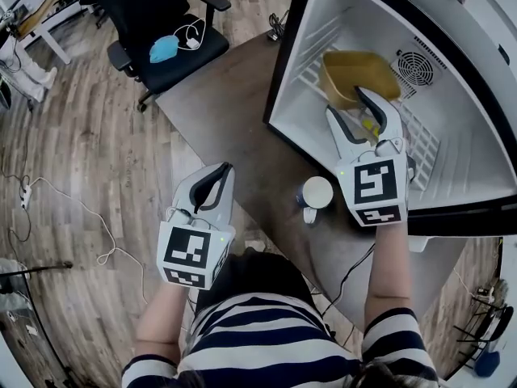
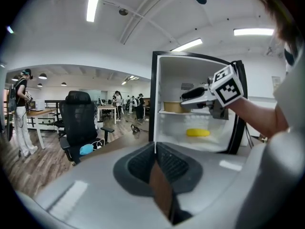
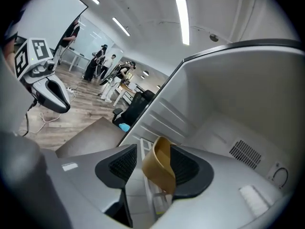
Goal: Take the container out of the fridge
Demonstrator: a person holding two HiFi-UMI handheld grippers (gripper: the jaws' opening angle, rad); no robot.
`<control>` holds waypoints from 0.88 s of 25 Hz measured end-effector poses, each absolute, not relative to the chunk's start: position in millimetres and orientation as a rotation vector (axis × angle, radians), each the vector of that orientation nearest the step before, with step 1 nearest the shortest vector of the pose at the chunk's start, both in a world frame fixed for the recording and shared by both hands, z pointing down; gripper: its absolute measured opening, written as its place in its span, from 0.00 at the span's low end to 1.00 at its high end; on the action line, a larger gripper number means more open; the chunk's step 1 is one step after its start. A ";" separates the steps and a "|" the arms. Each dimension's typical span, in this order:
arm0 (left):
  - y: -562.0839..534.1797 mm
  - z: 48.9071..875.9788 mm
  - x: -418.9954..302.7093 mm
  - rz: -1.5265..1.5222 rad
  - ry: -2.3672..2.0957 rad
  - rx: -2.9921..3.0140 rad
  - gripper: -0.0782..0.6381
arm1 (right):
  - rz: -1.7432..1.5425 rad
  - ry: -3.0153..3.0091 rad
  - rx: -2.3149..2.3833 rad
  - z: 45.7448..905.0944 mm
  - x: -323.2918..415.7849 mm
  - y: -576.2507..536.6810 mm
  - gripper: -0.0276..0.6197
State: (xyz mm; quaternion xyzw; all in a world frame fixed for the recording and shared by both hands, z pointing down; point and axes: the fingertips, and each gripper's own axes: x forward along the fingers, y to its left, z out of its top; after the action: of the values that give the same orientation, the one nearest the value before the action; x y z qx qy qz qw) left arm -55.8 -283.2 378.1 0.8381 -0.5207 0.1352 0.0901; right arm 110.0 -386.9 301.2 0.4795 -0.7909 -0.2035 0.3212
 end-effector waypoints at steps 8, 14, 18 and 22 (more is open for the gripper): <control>-299.5 381.2 -41.2 0.418 -1.522 2.510 0.11 | -0.528 -2.038 1.122 314.3 109.6 -403.2 0.36; -310.1 381.3 -36.7 0.416 -1.514 2.515 0.11 | -0.529 -2.008 1.031 323.6 107.9 -408.7 0.29; -317.0 380.7 -36.6 0.402 -1.520 2.516 0.11 | -0.548 -1.985 0.997 326.0 107.8 -412.5 0.22; -318.5 381.1 -36.3 0.392 -1.515 2.513 0.11 | -0.545 -1.995 0.971 325.3 107.9 -411.5 0.19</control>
State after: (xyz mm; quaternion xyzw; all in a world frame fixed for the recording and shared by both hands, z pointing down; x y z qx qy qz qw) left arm -36.3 -318.5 381.1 0.8454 -0.5096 0.1319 0.0907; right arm 107.9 -411.5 325.3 0.3864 -0.7942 -0.2171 0.4156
